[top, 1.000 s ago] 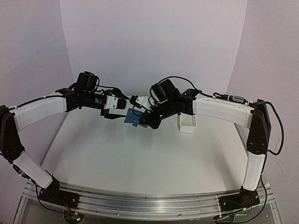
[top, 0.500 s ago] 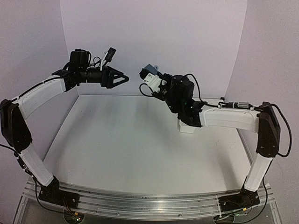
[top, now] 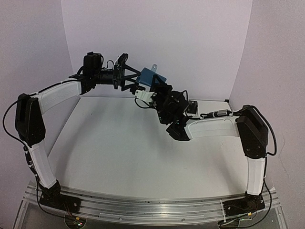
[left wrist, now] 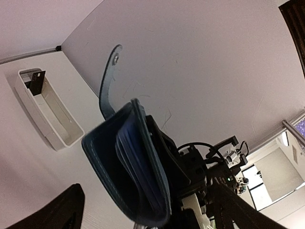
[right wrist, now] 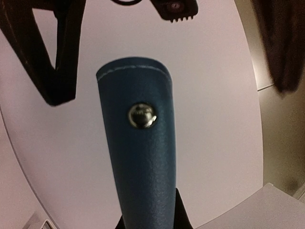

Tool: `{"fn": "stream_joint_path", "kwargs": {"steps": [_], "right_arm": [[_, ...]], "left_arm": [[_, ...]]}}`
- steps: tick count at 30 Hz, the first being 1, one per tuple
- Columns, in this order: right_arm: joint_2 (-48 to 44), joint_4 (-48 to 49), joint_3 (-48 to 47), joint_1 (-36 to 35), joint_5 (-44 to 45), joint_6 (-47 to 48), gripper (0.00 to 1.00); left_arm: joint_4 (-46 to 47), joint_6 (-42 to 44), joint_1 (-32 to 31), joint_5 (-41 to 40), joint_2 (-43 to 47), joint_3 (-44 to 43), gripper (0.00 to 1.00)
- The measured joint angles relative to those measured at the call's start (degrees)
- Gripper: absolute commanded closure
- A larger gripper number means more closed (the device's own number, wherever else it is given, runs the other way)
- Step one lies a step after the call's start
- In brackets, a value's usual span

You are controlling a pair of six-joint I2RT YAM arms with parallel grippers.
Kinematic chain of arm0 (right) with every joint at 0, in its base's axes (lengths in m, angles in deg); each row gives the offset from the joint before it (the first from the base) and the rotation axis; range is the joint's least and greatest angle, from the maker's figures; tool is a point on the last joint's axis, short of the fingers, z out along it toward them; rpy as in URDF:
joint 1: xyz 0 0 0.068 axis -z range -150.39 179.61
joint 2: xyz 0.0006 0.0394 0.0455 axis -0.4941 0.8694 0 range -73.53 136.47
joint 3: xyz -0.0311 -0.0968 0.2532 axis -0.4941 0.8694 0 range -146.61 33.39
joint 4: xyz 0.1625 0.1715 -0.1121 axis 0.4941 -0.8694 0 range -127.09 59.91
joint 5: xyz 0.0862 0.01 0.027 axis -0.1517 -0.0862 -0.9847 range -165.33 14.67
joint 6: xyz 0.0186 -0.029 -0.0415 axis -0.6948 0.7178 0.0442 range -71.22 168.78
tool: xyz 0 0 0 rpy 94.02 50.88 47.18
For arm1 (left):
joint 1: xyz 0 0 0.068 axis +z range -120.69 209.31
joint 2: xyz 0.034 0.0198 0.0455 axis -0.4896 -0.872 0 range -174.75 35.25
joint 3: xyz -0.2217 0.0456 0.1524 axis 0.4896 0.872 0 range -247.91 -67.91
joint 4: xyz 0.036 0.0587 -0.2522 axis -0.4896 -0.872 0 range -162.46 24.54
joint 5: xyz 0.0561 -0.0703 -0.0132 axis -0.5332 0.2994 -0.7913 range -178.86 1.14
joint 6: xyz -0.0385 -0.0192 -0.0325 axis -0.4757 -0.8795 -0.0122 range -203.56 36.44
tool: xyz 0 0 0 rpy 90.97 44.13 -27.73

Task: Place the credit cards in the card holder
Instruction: Close the card holder at the center of the board.

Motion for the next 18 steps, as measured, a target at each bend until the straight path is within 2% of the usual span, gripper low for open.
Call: {"fn": "stream_joint_path", "kwargs": {"steps": [4,7,8,9,10,12,13,14,16,17,18], "right_arm": [[0.0,1.4,-0.2,-1.2,0.0,2.3,1.00],[0.2,1.2,-0.3,-2.3,-0.3,3.3,1.00],[0.2,0.9,-0.3,-2.5,-0.4,3.4,1.00],[0.2,0.6,-0.2,-2.8,-0.4,3.5,1.00],[0.2,0.5,0.0,-3.0,-0.3,3.7,1.00],[0.2,-0.2,0.2,-3.1,-0.3,5.1,0.98],[0.3,-0.4,0.4,-3.1,-0.4,5.3,0.91],[0.3,-0.9,0.5,-3.1,-0.4,5.0,0.80],[0.3,-2.9,0.7,-3.1,-0.4,2.4,0.55],[0.3,-3.7,0.7,-3.1,-0.4,1.2,0.29],[0.2,-7.0,0.7,-3.0,-0.7,-1.9,0.23]], "left_arm": [[-2.2,0.1,-2.0,-0.2,-3.3,-4.4,0.38],[-7.0,2.7,-3.3,-0.8,-5.7,-9.0,0.64],[-7.8,2.6,-3.3,-1.2,-6.1,-9.8,0.76],[-9.2,4.0,-3.4,-1.6,-6.6,-11.1,0.95],[-10.9,5.0,-3.3,-1.7,-6.9,-12.2,0.99],[-14.0,4.8,-3.3,-2.5,-7.0,-12.8,1.00],[-15.5,4.8,-3.3,-3.2,-7.0,-12.9,1.00],[-16.7,5.3,-3.2,-3.6,-7.0,-12.9,1.00],[-19.4,7.2,-3.0,-4.2,-7.0,-12.9,1.00],[-19.8,8.0,-3.0,-4.3,-7.0,-12.9,1.00],[-20.3,10.6,-2.6,-4.3,-7.0,-12.9,1.00]]}}
